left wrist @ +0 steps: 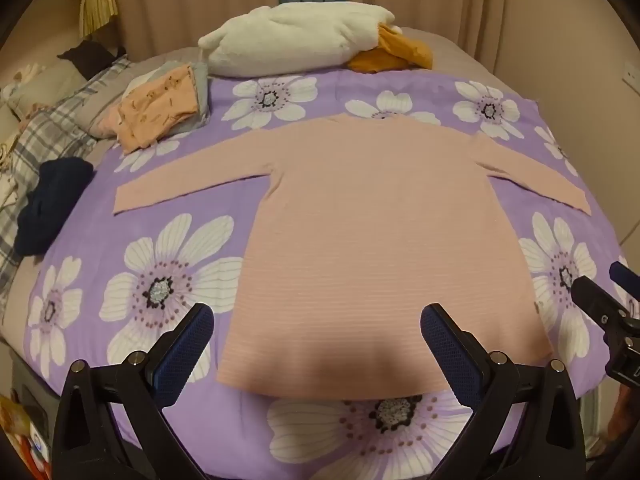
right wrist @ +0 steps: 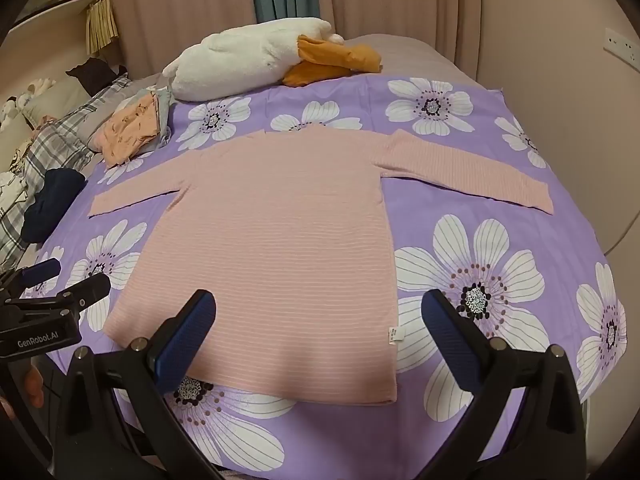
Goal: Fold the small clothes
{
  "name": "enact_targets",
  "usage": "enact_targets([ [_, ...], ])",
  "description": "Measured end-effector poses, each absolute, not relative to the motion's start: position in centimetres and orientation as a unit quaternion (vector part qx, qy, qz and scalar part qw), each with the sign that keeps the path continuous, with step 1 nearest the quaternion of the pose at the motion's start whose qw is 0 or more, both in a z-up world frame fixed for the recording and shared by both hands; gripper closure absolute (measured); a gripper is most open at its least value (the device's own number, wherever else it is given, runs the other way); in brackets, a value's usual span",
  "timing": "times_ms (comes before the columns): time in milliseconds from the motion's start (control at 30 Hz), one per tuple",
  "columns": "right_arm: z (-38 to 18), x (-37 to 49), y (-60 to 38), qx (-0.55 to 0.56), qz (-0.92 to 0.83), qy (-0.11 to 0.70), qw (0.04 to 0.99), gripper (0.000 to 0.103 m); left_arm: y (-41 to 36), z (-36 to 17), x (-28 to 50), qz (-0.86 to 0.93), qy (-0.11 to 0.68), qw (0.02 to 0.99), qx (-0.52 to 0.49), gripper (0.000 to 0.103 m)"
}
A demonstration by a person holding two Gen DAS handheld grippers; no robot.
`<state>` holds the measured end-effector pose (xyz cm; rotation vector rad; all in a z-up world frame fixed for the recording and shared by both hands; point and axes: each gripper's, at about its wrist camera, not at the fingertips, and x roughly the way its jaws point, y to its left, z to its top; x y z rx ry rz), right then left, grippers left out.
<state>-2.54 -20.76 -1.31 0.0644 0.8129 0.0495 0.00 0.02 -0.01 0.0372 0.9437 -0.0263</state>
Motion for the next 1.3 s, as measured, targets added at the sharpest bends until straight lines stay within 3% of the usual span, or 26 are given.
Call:
enact_targets([
  [1300, -1.5, -2.5, -20.8, 0.033, 0.024, 0.399, 0.916, 0.0, -0.6, -0.1, 0.0, -0.011, 0.457, 0.889, 0.028, 0.001],
])
